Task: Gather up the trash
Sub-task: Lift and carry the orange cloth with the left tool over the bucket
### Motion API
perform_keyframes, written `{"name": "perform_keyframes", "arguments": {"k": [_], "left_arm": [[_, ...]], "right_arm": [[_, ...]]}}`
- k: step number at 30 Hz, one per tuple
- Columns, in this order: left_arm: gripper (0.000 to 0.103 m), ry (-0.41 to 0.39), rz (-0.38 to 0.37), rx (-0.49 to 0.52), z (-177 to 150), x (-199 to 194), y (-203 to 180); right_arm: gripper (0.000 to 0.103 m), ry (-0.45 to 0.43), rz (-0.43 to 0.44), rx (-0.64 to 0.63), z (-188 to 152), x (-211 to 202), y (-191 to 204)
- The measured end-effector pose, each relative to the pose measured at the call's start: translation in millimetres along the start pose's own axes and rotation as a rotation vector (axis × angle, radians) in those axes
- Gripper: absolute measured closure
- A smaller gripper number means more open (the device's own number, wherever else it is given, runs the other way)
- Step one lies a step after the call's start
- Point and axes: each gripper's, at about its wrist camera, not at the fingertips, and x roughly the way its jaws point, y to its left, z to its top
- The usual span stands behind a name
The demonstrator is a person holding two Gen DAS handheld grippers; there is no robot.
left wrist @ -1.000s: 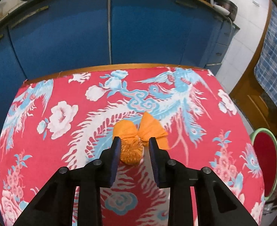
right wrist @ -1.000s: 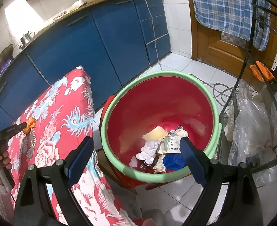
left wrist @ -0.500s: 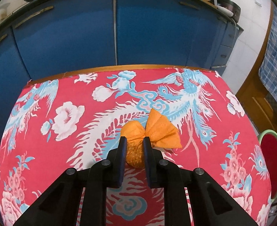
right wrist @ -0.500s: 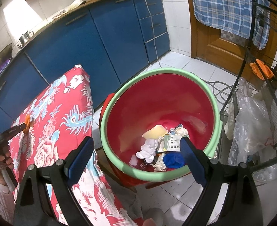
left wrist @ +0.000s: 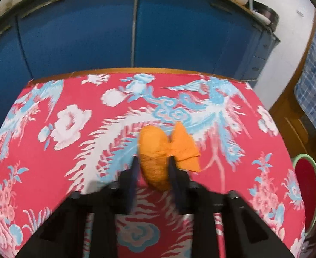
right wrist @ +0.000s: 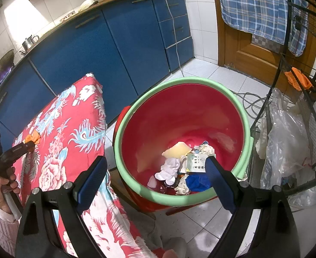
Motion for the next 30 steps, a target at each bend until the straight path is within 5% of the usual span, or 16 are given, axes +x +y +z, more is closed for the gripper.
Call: {"name": "perform_keyframes", "arguments": {"k": [13, 30], "left_arm": [[0.085, -0.093, -0.094, 0.084, -3, -55, -28], [0.085, -0.032, -0.364, 0.348, -44, -104, -158]], "right_arm": [[0.011, -0.006, -0.001, 0.005, -1, -2, -7], [0.011, -0.05, -0.032, 0.026, 0, -27, -31]]}}
